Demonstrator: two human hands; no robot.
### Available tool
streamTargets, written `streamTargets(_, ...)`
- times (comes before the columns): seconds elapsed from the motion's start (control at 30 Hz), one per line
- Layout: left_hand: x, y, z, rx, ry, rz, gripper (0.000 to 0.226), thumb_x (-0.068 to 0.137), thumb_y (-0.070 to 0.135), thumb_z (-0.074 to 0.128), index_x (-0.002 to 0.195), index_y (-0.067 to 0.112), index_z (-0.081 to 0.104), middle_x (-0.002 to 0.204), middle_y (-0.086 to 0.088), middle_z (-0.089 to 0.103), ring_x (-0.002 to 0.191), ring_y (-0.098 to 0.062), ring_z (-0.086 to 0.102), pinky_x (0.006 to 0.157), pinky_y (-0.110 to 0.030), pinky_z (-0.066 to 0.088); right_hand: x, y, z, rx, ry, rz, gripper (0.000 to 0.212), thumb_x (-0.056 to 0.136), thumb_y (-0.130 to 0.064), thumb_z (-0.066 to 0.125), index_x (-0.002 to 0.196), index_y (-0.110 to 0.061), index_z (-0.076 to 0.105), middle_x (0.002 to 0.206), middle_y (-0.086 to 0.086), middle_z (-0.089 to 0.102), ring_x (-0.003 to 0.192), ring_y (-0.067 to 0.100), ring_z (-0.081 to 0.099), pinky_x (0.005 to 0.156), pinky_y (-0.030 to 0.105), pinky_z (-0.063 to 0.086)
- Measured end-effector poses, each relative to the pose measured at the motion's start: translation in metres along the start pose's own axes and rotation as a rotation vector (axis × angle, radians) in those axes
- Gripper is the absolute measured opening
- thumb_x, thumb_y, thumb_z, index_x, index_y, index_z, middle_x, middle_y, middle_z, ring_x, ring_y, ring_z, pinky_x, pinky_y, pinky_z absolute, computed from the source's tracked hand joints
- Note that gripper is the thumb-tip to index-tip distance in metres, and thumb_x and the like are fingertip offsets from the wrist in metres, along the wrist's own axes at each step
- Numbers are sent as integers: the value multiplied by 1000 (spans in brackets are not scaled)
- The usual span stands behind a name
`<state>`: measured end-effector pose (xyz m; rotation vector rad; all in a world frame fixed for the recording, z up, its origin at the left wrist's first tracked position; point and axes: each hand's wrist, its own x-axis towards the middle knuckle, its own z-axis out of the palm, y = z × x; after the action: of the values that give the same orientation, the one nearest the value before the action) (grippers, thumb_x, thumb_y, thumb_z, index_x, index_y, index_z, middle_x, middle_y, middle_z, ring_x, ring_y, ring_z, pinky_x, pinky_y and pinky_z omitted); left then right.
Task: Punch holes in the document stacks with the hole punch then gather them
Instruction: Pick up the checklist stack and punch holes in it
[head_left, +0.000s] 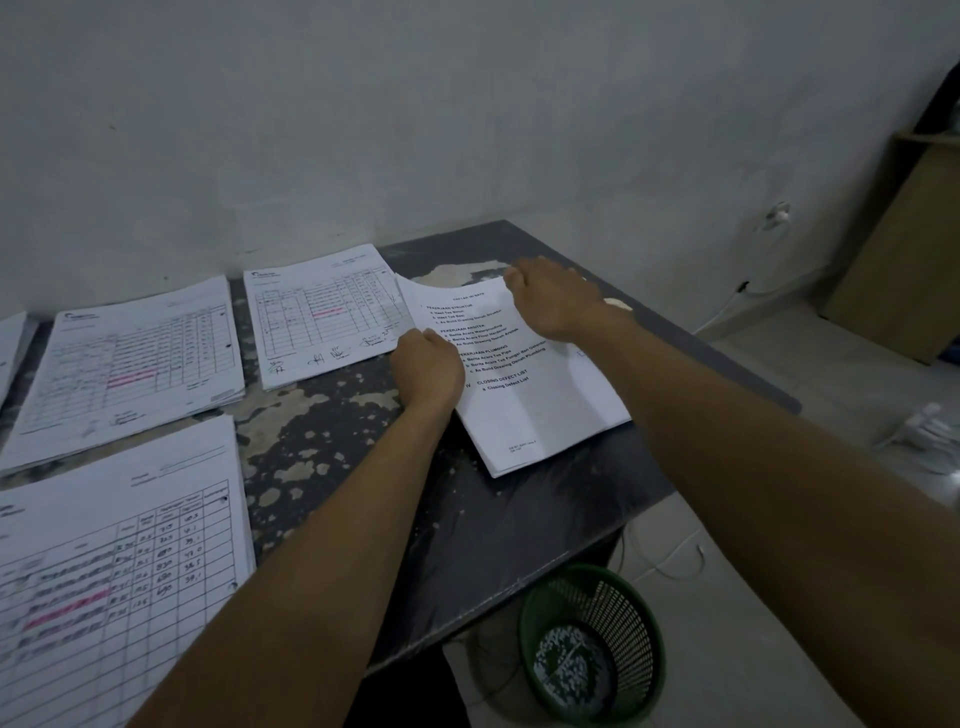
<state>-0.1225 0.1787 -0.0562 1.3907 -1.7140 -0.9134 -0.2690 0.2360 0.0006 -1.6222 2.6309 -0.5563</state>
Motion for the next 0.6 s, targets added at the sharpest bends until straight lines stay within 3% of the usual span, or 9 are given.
streamTargets(0.17,1,-1,-1,15,7,7,34,104,19,33,100,-2,60,103,-16,64,90,-28,61,69,-32,43,-3,-4,5,-98,16,-57,38,104,-28,27,127,-8,50,128,14,56,118,32,50,103,51,37)
streamTargets(0.33,2,-3,1,27,10,0,34,103,19,33,100,-2,59,103,-16,64,92,-29,62,69,-31,44,-14,-1,32,-365,21,-91,51,104,-36,20,141,-7,41,151,13,38,148,29,18,118,58,14)
streamTargets(0.6,2,-2,0,36,4,9,36,104,20,33,107,-3,60,107,-16,64,96,-29,62,71,-32,44,-14,2,44,-398,80,-119,52,105,-39,19,141,-10,44,157,14,30,151,30,10,121,55,6)
